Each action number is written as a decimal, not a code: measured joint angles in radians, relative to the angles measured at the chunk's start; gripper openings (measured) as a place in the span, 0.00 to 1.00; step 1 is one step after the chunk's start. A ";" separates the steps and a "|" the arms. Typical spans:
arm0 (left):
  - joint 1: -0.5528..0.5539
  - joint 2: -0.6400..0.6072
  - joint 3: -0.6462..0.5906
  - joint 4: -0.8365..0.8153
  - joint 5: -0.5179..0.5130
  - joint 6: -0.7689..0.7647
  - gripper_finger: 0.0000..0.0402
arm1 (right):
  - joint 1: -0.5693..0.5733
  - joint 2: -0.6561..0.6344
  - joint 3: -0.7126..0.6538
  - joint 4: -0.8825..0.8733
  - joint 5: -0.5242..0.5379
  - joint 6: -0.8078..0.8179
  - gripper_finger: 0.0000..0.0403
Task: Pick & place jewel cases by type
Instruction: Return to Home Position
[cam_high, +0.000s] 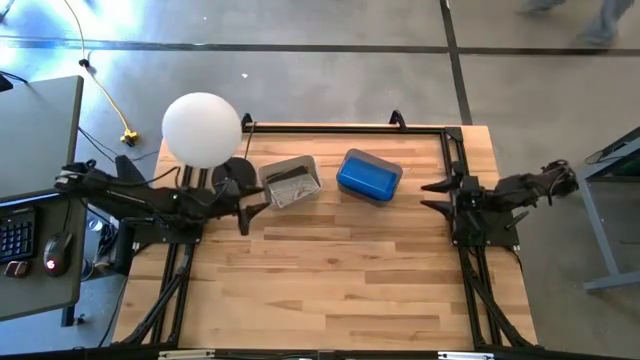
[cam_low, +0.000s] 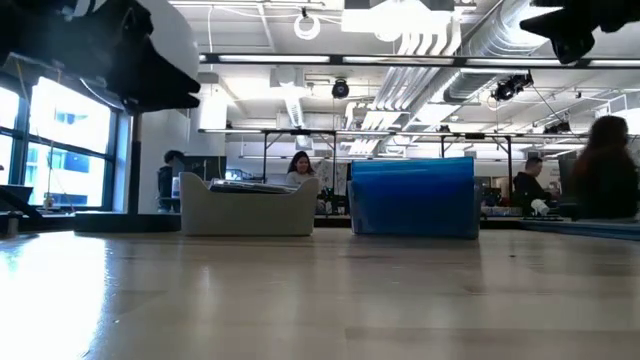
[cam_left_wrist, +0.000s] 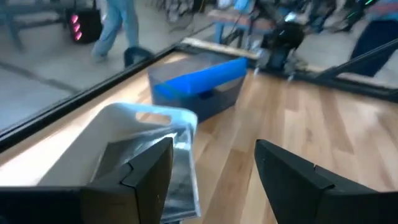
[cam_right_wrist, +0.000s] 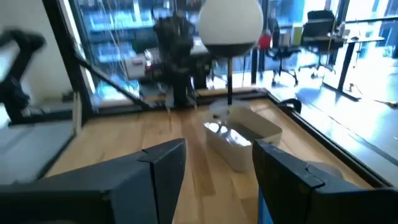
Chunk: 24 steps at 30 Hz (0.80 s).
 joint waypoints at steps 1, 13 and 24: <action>0.000 -0.016 -0.027 0.038 0.010 0.016 0.56 | 0.000 -0.029 -0.020 0.007 0.002 -0.001 0.45; 0.000 -0.196 -0.173 0.091 0.090 0.088 0.56 | 0.000 -0.176 -0.179 0.023 0.003 -0.002 0.45; 0.000 -0.411 -0.246 0.012 0.019 0.119 0.56 | 0.000 -0.181 -0.188 -0.022 0.008 -0.013 0.45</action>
